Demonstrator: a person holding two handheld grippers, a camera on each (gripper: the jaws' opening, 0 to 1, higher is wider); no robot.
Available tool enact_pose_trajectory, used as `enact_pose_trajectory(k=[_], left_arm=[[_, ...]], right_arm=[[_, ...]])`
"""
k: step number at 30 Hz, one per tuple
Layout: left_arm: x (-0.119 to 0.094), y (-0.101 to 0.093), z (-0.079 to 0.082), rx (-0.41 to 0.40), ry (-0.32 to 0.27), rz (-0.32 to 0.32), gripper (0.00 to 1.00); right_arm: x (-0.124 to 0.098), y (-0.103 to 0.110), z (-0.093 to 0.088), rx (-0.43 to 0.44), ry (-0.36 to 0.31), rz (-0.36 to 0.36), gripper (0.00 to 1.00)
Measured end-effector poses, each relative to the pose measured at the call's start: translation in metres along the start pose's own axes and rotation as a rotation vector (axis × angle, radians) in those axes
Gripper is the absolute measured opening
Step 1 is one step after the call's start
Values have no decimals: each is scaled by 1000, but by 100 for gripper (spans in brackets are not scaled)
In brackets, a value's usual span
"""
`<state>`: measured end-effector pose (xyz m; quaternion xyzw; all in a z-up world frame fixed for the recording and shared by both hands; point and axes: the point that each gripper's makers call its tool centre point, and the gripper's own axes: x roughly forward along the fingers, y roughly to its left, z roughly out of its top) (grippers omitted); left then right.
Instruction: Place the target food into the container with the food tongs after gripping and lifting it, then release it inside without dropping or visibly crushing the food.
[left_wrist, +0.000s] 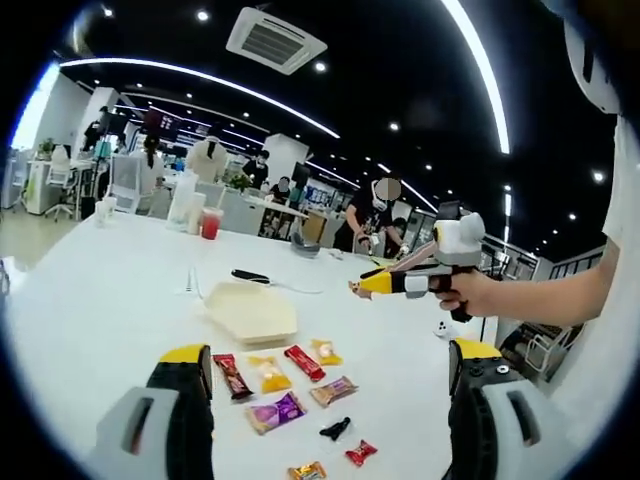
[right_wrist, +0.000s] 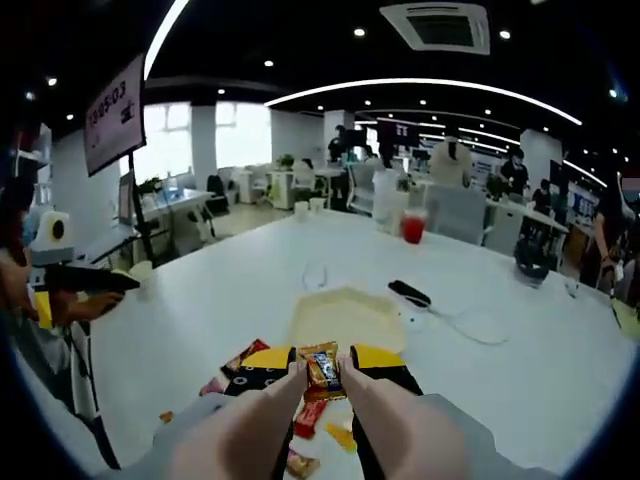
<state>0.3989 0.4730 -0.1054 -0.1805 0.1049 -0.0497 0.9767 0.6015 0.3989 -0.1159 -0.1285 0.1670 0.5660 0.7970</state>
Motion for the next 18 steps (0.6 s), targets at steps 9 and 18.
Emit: enact_pose_trajectory(k=[9, 18], left_arm=[[-2, 4, -1, 7, -4, 23, 99], [-6, 6, 0, 5, -7, 39, 99]], right_arm=[[8, 1, 5, -11, 1, 12, 20], [18, -1, 10, -32, 5, 28, 20]])
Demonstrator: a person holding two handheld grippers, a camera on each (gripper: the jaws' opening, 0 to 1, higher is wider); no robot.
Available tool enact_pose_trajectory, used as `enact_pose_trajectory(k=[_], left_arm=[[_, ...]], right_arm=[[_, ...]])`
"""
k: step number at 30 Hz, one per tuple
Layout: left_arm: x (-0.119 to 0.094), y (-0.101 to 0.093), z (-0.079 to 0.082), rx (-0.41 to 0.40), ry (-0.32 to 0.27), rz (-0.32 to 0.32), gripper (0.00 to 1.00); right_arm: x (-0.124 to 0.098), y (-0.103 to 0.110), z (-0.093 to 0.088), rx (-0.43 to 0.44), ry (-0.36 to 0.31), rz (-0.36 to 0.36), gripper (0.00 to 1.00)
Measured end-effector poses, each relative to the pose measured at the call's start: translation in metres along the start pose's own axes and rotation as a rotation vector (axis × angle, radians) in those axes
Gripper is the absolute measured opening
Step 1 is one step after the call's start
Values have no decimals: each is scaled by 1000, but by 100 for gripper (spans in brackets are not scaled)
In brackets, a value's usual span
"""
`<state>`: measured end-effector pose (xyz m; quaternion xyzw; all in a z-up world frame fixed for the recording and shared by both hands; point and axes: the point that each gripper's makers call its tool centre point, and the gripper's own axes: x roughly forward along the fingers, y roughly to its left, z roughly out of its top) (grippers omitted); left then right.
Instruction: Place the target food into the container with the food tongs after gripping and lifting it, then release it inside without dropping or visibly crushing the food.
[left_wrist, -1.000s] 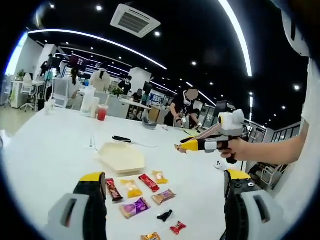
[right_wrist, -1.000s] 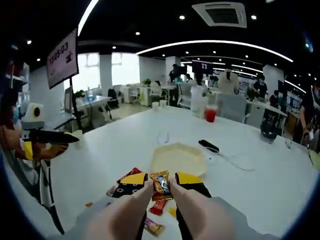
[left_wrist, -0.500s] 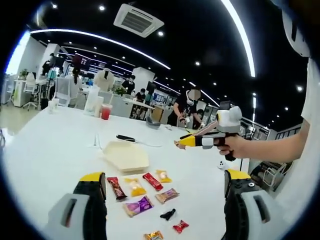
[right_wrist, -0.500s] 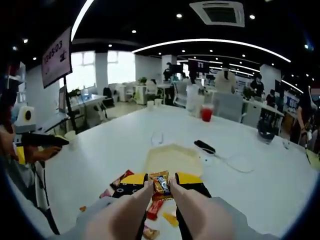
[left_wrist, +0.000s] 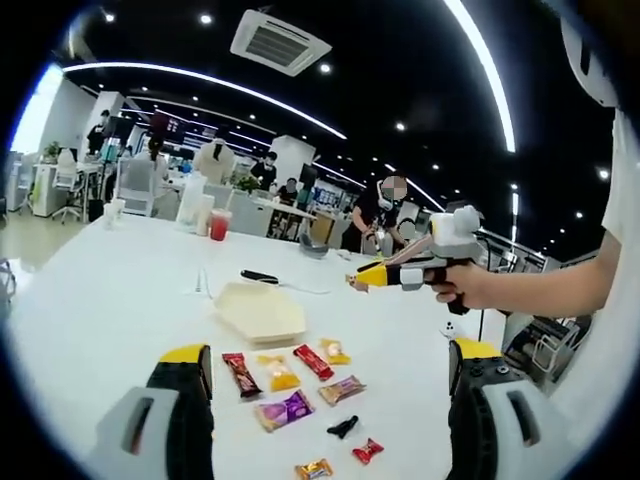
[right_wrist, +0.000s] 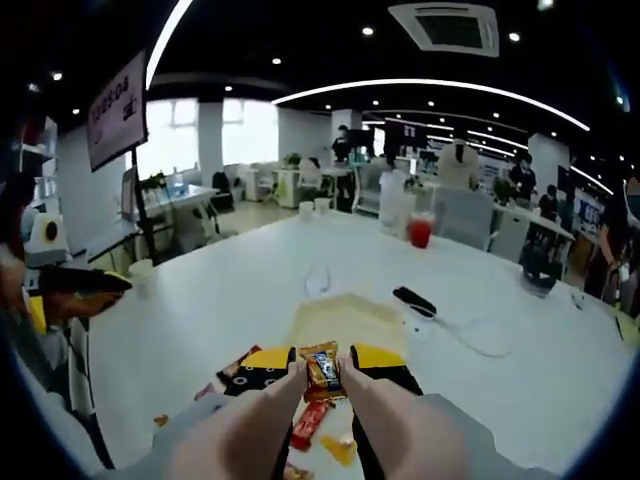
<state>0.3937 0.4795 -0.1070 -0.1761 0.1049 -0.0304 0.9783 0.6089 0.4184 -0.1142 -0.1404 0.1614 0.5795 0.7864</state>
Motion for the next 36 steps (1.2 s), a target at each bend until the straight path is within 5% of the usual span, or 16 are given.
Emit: enact_pose_trajectory(k=[15, 36], left_arm=[[-4, 5, -2, 51, 22, 23, 99], [-21, 24, 15, 38, -29, 68, 99]], right_arm=[[12, -11, 4, -34, 16, 6, 21], [35, -16, 18, -73, 25, 14, 21]])
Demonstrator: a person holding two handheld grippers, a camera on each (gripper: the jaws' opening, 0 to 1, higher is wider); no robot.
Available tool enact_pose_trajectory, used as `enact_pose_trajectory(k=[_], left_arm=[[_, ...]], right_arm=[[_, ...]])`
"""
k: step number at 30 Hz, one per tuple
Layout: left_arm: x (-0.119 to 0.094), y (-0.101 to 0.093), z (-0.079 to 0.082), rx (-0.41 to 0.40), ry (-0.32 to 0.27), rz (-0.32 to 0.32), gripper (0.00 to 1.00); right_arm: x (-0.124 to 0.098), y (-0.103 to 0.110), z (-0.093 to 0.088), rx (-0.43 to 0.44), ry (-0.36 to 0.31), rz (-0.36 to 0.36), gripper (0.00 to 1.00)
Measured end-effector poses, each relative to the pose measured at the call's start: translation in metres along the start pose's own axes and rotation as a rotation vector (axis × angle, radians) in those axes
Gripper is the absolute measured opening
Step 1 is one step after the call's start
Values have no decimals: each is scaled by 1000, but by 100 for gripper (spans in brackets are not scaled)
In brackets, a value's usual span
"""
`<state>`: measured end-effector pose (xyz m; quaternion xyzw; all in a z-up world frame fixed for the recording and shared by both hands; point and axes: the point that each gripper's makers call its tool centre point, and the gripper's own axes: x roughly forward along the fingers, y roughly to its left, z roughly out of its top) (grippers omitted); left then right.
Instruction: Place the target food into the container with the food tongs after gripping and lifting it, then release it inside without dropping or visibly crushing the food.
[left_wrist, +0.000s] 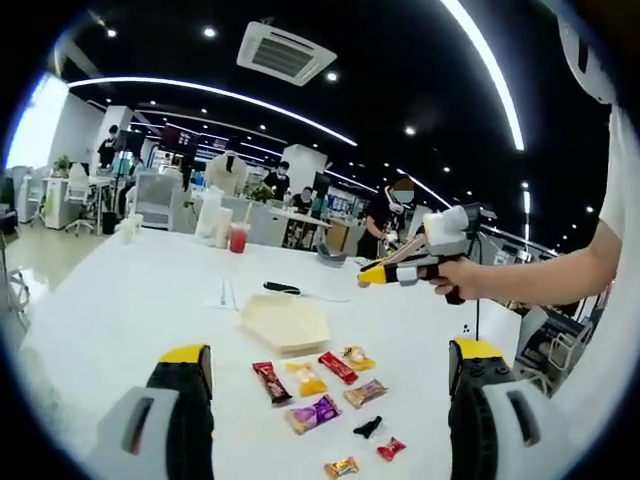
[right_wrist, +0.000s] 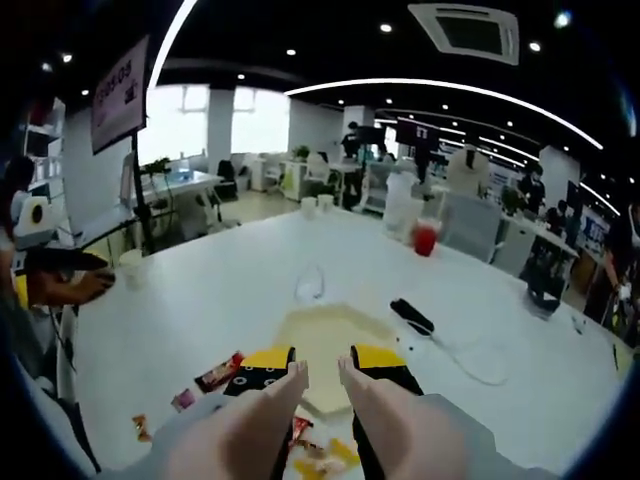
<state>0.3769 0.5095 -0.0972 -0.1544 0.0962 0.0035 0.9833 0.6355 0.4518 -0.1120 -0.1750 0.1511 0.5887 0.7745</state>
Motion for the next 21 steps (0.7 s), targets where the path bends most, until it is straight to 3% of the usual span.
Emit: enact_pose_trajectory(k=[8, 21], left_arm=[[-3, 6, -2, -9, 8, 7, 99], [3, 9, -15, -31, 40, 25, 99]], right_arm=[[10, -1, -7, 13, 12, 3, 21], [21, 13, -83, 81, 137, -5, 23]])
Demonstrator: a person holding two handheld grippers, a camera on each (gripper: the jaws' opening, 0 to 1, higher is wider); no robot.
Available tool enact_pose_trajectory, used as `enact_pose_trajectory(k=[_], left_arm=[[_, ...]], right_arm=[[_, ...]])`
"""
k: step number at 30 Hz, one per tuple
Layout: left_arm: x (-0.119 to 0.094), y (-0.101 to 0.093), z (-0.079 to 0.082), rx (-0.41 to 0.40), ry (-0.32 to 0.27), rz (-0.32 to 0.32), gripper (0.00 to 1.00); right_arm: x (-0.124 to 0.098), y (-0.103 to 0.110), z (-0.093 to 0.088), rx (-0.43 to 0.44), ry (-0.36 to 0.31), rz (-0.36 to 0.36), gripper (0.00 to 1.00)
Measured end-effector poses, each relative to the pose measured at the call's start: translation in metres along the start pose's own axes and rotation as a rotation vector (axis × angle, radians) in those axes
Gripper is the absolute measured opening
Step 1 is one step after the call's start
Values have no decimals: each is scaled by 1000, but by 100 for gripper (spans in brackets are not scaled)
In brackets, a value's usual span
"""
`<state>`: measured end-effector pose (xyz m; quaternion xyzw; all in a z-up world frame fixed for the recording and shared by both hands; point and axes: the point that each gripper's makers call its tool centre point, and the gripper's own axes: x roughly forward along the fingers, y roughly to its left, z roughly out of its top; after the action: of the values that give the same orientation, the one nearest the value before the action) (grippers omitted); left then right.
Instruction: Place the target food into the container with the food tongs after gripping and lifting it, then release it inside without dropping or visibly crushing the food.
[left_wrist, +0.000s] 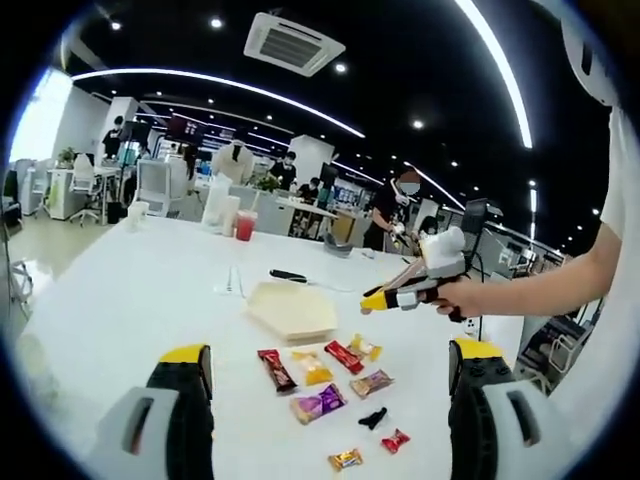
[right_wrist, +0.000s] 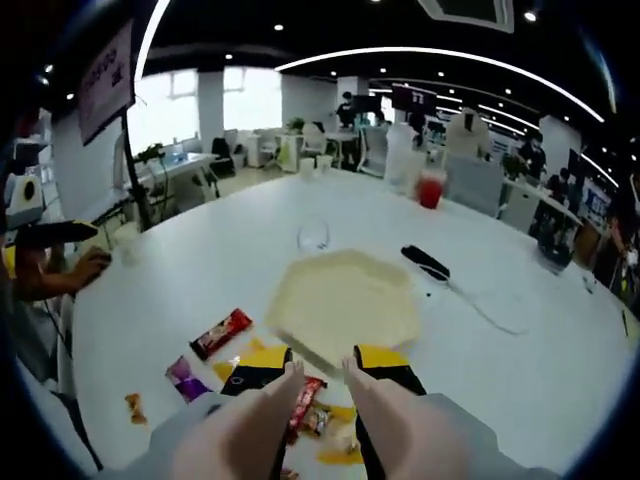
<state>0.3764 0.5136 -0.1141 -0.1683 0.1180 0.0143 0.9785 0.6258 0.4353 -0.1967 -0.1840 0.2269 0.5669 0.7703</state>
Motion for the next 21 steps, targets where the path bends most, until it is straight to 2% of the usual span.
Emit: enact_pose_trajectory(k=[5, 21], left_arm=[[-1, 0, -4, -8, 12, 6, 99], [-4, 2, -14, -23, 45, 17, 99]], right_arm=[[5, 3, -14, 80, 26, -15, 23], [19, 5, -54, 107, 84, -61, 24]])
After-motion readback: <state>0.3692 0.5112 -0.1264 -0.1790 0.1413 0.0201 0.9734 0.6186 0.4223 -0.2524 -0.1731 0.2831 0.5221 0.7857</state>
